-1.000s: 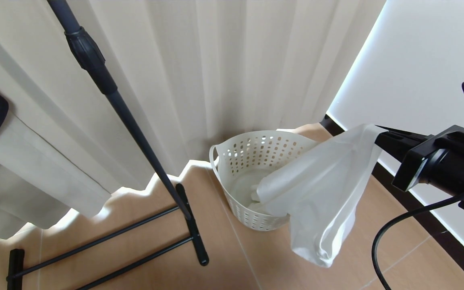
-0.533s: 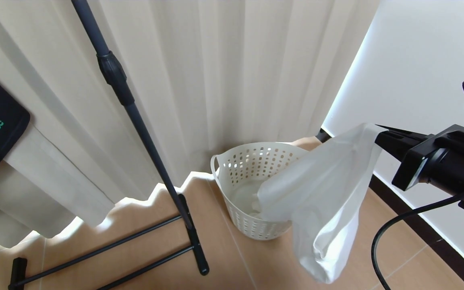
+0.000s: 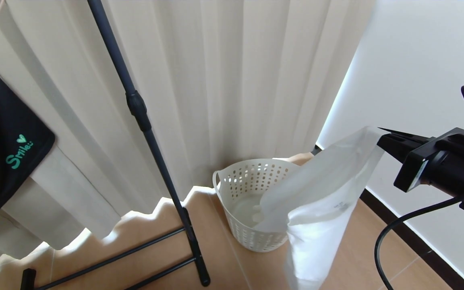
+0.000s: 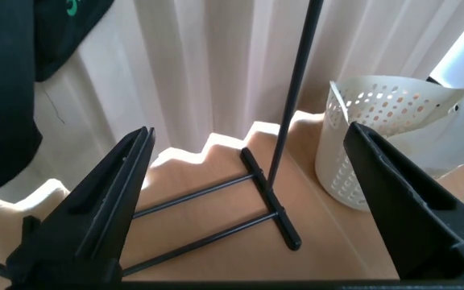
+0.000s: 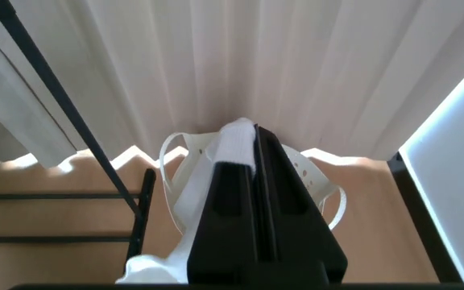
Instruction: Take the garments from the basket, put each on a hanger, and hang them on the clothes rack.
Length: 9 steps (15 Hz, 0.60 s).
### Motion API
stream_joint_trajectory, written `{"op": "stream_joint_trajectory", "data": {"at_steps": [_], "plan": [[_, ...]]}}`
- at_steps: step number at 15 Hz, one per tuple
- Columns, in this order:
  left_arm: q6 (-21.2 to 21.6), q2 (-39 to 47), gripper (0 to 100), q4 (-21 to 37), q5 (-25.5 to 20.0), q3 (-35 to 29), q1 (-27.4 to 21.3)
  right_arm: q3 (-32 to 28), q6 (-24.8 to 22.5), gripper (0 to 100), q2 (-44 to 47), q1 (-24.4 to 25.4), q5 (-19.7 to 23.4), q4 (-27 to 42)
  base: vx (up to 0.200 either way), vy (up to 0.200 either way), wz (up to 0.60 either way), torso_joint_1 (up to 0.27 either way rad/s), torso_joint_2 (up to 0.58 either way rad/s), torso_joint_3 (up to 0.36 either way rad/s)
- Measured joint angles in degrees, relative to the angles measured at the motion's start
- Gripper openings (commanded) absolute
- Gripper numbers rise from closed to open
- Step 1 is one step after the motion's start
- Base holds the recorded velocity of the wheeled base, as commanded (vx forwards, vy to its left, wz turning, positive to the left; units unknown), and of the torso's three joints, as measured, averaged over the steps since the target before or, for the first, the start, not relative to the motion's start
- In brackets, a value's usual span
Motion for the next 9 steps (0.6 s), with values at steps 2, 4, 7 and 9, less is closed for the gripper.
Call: {"op": "stream_joint_trajectory", "data": {"at_steps": [2, 4, 7, 9], "plan": [[0.02, 0.0, 100, -0.06, 0.05, 0.0, 0.0, 0.16, -0.09, 0, 0.04, -0.06, -0.06, 0.04, 0.0, 0.0, 0.0, 0.097, -0.44, -0.276], [0.06, 0.0, 100, -0.04, 0.05, 0.0, 0.0, 0.27, -0.06, 0, 0.01, -0.09, -0.09, 0.06, 0.0, 0.0, 0.0, 0.103, -0.46, -0.219], [0.06, 0.0, 100, -0.06, 0.0, 0.0, 0.0, 0.3, -0.06, 0, 0.04, -0.09, -0.06, 0.0, 0.0, 0.0, 0.0, 0.132, -0.48, -0.22], [0.02, 0.0, 100, -0.06, 0.02, 0.0, 0.0, 0.35, -0.09, 0, 0.17, -0.09, -0.09, 0.04, 0.0, 0.0, 0.0, 0.159, -0.48, -0.21]]}}
